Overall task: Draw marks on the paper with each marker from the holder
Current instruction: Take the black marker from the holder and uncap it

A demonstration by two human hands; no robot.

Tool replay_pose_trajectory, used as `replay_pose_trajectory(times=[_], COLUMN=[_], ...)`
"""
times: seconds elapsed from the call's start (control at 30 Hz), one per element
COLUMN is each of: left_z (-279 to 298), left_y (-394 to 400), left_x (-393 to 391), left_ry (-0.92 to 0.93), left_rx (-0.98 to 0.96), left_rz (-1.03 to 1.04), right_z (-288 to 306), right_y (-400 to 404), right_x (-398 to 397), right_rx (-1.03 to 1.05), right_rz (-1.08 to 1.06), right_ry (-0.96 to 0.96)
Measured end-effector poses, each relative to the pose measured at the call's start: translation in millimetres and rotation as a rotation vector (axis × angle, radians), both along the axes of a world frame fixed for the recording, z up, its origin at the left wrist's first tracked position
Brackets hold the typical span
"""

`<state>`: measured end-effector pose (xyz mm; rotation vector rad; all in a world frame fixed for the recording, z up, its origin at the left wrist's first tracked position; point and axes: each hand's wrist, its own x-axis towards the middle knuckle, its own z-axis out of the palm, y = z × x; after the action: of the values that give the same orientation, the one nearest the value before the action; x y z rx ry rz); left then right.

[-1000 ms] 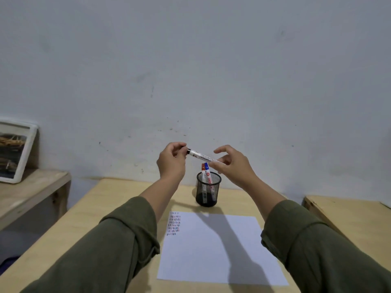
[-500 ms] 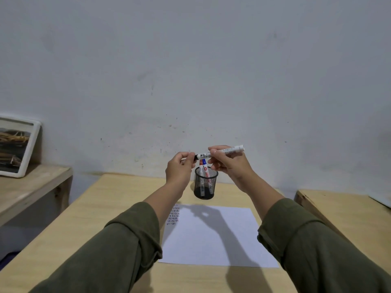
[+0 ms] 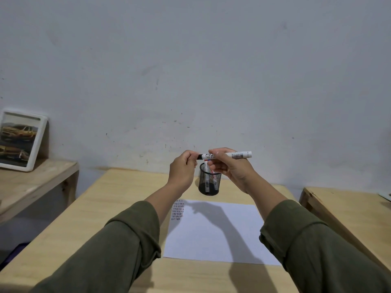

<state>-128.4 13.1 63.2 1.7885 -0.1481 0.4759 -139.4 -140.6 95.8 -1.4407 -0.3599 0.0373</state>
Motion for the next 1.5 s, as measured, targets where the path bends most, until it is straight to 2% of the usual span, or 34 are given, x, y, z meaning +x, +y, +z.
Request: replay_pose_trajectory(times=[0.2, 0.53, 0.73, 0.93, 1.03, 1.17, 1.27, 1.37, 1.5], left_z=[-4.2, -13.7, -16.2, -14.3, -17.4, -29.1, -34.2, -36.1, -40.6], left_y=[-3.4, -0.2, 6.0, 14.8, 16.9, 20.2, 22.8, 26.1, 40.5], left_x=[4.2, 9.9, 9.1, 3.0, 1.0, -0.5, 1.6, 8.1, 14.1], left_ry=[0.078, 0.284, 0.556, 0.662, 0.618, 0.387, 0.259, 0.265, 0.35], left_rx=[0.129, 0.288, 0.049, -0.086, -0.125, -0.214, -0.131, -0.081, -0.117], left_rz=[0.033, -0.093, -0.219, -0.283, -0.262, -0.318, -0.287, -0.17, -0.088], right_z=[-7.6, -19.6, -25.6, -31.1, -32.3, -32.1, -33.2, -33.6, -33.5], right_y=[0.3, -3.5, -2.4, 0.5, 2.6, 2.2, 3.4, 5.0, -1.5], right_x=[2.2, 0.3, -4.0, -2.8, -1.5, -0.8, -0.9, -0.6, -1.8], right_rx=[-0.066, -0.203, -0.251, -0.268, -0.249, -0.168, -0.121, -0.115, -0.123], right_rz=[-0.009, -0.038, 0.007, 0.05, 0.065, 0.034, 0.04, 0.042, 0.029], right_ry=[-0.021, -0.047, -0.05, -0.042, -0.04, -0.023, -0.006, -0.012, 0.001])
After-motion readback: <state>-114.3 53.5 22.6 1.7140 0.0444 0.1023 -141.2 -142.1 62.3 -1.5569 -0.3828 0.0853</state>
